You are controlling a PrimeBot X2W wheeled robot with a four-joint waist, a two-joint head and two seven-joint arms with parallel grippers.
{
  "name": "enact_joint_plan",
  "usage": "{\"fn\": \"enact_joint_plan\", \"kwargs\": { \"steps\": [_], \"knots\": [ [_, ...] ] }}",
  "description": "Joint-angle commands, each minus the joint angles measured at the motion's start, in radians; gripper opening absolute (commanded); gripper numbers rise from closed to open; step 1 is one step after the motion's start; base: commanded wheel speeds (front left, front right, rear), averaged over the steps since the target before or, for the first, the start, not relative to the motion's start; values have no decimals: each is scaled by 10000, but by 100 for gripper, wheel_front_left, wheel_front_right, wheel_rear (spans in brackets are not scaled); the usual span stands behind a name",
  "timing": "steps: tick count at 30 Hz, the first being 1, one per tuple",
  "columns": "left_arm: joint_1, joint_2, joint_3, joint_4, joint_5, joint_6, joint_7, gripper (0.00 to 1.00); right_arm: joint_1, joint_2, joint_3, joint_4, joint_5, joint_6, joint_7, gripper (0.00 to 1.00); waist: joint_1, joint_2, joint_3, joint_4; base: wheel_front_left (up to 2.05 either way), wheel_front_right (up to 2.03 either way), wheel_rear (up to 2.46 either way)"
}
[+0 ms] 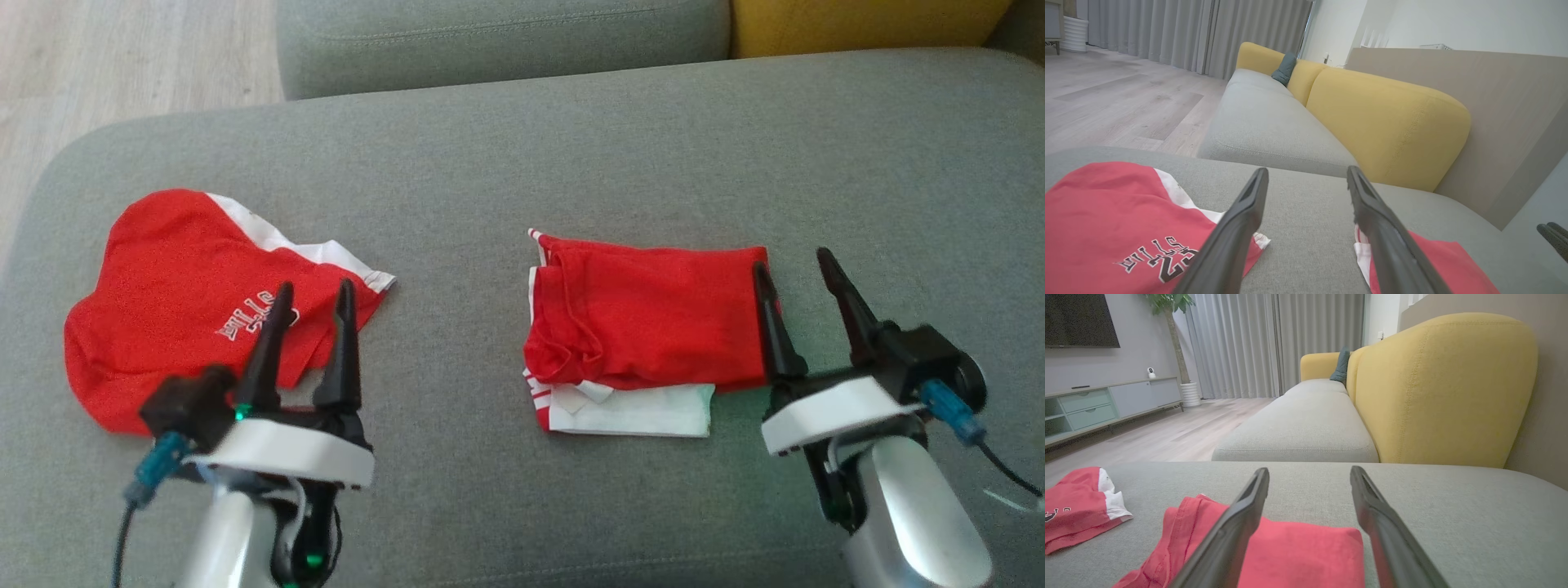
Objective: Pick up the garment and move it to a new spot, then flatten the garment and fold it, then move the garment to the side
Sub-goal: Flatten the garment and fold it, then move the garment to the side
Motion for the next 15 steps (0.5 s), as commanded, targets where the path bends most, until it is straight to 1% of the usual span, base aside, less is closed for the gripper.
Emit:
{"fn": "enact_joint_plan", "kwargs": {
  "steps": [1,4,9,12,15],
  "knots": [
    [-176,76,206,-424,173,105,-57,100,-149,132,51,-527,-183,-9,-105,100,0,0,-2,-2,0,0,0],
    [40,76,45,-516,293,190,-57,100,268,162,-180,-765,-305,-9,-106,100,0,0,21,-14,0,0,0],
    [171,76,-44,-650,352,296,-57,100,498,170,-251,-933,-66,-9,-101,100,0,0,91,13,0,0,0],
    [81,76,-14,-682,335,286,-57,100,514,171,-513,-750,-23,-9,77,100,0,0,196,79,0,0,0],
    [-84,76,20,-681,334,242,-57,100,388,172,-951,-209,537,-9,415,100,0,0,461,182,0,0,0]
  ]
}}
